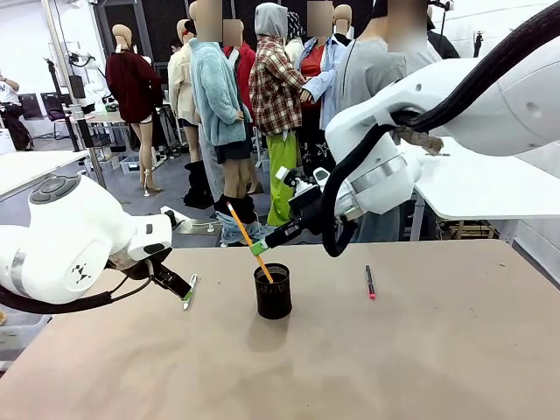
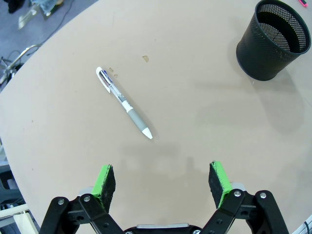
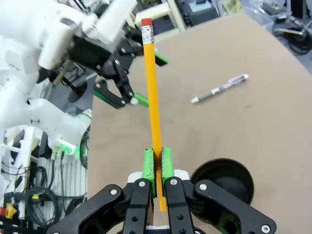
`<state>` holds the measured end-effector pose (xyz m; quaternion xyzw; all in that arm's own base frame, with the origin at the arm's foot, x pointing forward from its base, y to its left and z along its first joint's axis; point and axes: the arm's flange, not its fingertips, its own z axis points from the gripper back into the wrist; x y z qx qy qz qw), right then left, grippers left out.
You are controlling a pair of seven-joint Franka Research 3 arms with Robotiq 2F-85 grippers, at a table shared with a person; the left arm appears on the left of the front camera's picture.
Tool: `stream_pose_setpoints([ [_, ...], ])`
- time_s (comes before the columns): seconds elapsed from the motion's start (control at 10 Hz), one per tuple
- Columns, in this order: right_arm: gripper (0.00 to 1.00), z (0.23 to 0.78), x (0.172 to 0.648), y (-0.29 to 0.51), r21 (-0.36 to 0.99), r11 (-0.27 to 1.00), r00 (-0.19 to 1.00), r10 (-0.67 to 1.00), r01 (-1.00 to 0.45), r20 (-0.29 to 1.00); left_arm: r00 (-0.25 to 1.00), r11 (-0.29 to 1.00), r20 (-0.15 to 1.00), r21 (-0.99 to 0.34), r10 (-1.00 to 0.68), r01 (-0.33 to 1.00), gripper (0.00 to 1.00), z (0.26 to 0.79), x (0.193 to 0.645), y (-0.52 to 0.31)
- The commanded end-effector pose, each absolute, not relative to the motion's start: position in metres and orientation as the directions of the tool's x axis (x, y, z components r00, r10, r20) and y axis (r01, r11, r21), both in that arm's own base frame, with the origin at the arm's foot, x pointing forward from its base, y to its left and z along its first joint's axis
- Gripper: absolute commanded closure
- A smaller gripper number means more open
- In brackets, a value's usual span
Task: Place the pens into the pen holder.
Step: Pick up a writing instrument from the table and place it into the Pen holder.
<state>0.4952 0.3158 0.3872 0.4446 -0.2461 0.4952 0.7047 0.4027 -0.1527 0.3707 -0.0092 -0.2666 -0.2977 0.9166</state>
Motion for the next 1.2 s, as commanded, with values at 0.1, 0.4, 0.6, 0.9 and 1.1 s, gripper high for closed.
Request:
stream_pose_setpoints([
  [0.1,1.0,0.369,0.501,0.323,0.318,0.126,0.336,0.518,-0.94,0.787,0.682,0.825,0.496,0.139,-0.537,0.548,0.0,0.371,0.403,-0.151],
  [0.4,1.0,0.367,0.515,0.314,0.293,0.11,0.308,0.497,-0.95,0.811,0.682,0.825,0.496,0.139,-0.537,0.548,0.0,0.371,0.403,-0.151],
  [0.6,1.0,0.373,0.522,0.304,0.382,0.016,0.351,0.43,-0.924,0.832,0.682,0.825,0.496,0.139,-0.537,0.548,0.0,0.371,0.403,-0.151],
  [0.9,1.0,0.391,0.525,0.293,0.377,-0.039,0.338,0.366,-0.925,0.867,0.682,0.825,0.496,0.139,-0.537,0.548,0.0,0.371,0.403,-0.151],
  [1.1,1.0,0.384,0.535,0.297,0.317,0.01,0.297,0.376,-0.948,0.877,0.682,0.825,0.496,0.139,-0.537,0.548,0.0,0.371,0.403,-0.151],
])
